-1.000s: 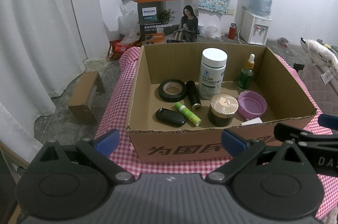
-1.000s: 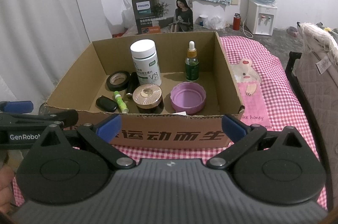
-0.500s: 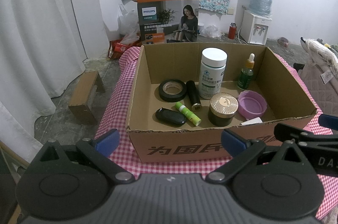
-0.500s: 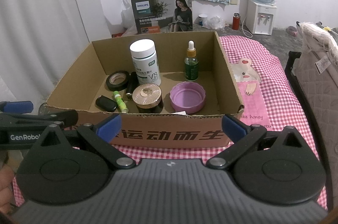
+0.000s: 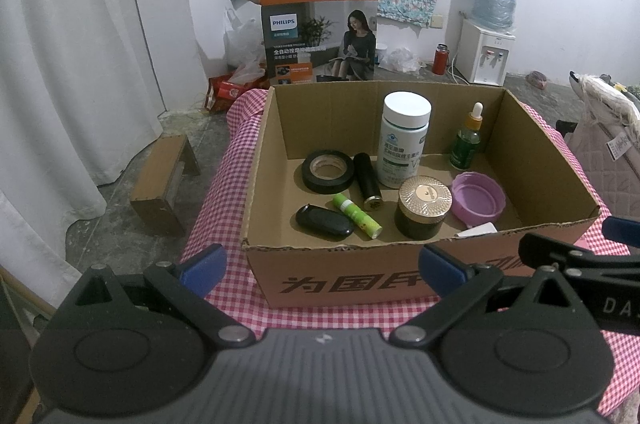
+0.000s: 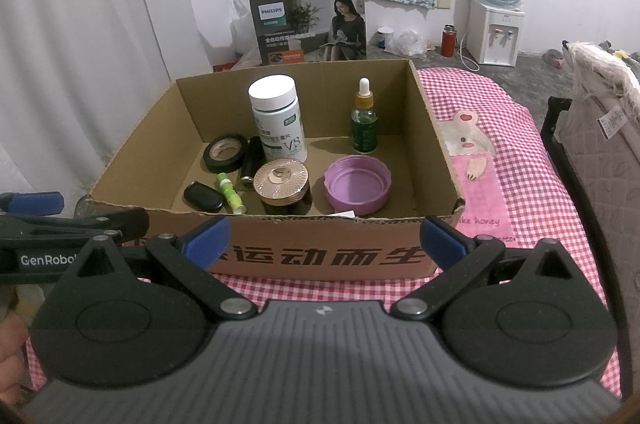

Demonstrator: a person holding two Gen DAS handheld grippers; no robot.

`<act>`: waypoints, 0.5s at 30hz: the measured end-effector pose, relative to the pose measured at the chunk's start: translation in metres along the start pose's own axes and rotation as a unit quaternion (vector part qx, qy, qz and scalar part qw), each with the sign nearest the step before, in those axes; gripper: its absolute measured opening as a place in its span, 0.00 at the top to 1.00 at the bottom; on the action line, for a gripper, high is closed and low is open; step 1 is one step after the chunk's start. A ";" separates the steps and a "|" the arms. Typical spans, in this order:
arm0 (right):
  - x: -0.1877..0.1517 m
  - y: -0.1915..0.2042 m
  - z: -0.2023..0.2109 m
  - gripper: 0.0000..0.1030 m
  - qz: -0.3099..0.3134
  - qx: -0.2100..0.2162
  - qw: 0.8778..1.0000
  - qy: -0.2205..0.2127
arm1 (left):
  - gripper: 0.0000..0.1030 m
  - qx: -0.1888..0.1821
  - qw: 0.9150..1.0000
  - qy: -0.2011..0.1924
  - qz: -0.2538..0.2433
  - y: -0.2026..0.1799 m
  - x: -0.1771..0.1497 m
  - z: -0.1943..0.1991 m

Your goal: Organize rigid objects

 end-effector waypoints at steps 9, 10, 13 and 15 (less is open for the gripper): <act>-0.001 0.001 0.001 0.01 -0.003 0.001 1.000 0.000 | 0.00 0.000 1.000 0.000 -0.001 0.000 0.000 0.000; -0.001 0.001 0.000 0.01 -0.003 0.000 1.000 0.001 | 0.00 0.001 1.000 0.000 0.000 0.000 0.000 0.000; 0.000 0.002 0.001 0.01 -0.004 0.000 1.000 0.001 | 0.00 0.000 1.000 0.000 0.000 -0.001 0.000 0.000; 0.000 0.002 0.001 0.01 -0.004 0.000 1.000 0.001 | 0.00 0.001 1.000 0.000 0.000 0.000 0.000 0.001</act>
Point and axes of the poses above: each gripper's, at about its wrist camera, not at the fingertips, and z roughly against the way its jaws point, y to its left, x to its top, the point moved 3 cm from there along -z, roughly the way its jaws point, and after that the axes turned 13 degrees about -y, right-handed, at the moved point
